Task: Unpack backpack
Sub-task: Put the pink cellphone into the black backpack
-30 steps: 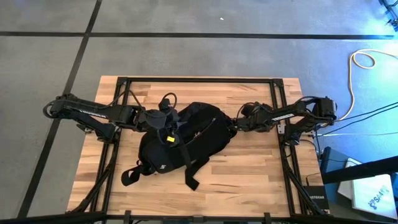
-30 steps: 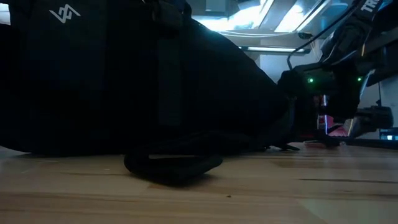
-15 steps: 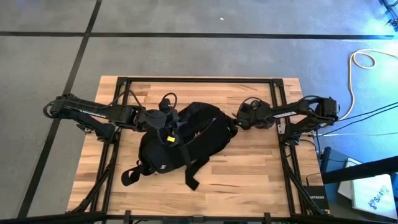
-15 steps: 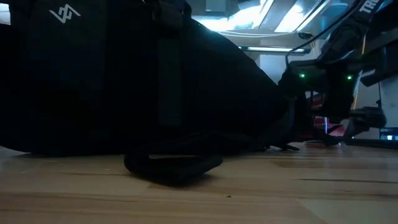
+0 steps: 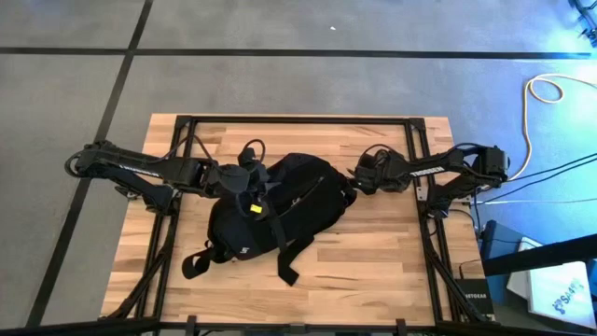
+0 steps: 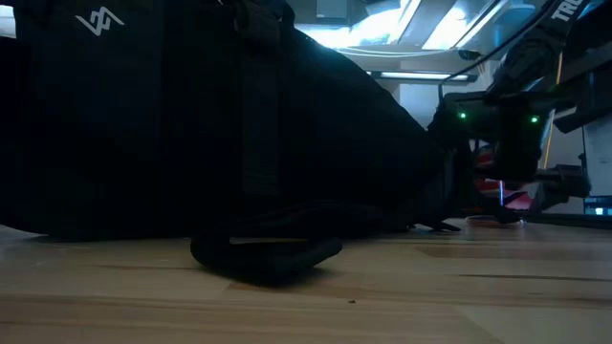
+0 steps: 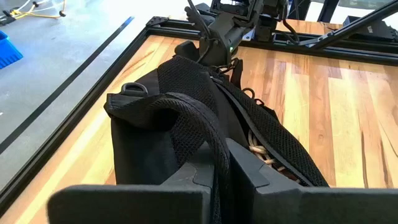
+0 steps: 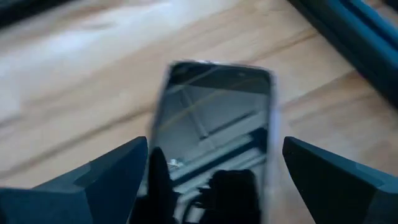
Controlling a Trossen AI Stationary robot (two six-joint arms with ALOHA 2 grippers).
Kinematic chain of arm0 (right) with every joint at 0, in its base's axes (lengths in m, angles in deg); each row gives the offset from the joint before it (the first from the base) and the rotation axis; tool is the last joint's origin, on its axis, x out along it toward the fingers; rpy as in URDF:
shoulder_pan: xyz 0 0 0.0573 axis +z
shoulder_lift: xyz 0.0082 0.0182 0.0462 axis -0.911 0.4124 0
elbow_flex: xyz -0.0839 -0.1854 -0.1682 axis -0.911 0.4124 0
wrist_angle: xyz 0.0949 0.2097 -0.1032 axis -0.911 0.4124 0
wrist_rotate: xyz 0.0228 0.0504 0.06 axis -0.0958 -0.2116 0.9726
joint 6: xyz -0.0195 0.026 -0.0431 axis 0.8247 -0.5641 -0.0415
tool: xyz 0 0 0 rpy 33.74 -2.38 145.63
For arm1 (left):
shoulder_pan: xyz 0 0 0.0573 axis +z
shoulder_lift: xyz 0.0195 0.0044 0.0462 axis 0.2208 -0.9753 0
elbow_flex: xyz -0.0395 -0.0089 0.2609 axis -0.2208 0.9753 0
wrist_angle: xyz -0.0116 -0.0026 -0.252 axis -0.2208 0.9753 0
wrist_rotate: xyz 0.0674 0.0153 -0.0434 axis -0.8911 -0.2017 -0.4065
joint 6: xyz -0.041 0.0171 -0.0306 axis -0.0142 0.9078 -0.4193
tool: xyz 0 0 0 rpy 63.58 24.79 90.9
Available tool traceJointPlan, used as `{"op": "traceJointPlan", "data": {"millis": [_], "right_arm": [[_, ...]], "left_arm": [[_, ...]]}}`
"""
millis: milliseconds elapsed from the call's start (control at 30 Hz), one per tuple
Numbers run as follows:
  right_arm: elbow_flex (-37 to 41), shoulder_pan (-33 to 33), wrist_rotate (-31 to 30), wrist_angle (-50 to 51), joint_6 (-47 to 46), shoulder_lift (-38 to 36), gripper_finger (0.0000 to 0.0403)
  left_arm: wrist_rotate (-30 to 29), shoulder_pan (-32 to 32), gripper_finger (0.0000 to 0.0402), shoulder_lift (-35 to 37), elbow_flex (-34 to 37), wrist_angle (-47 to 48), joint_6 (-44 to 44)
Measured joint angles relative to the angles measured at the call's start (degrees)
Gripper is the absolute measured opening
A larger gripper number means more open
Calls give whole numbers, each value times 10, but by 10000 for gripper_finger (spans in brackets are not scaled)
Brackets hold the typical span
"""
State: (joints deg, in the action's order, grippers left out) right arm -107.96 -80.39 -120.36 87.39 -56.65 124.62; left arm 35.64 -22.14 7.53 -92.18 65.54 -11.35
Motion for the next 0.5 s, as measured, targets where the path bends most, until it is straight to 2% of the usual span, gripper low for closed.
{"op": "traceJointPlan", "data": {"millis": [200,500], "right_arm": [[0,-19,18,66,61,-4,358],[0,-17,23,12,-26,-15,358]], "left_arm": [[0,0,5,0,0,0,0],[0,0,6,0,0,0,0]]}}
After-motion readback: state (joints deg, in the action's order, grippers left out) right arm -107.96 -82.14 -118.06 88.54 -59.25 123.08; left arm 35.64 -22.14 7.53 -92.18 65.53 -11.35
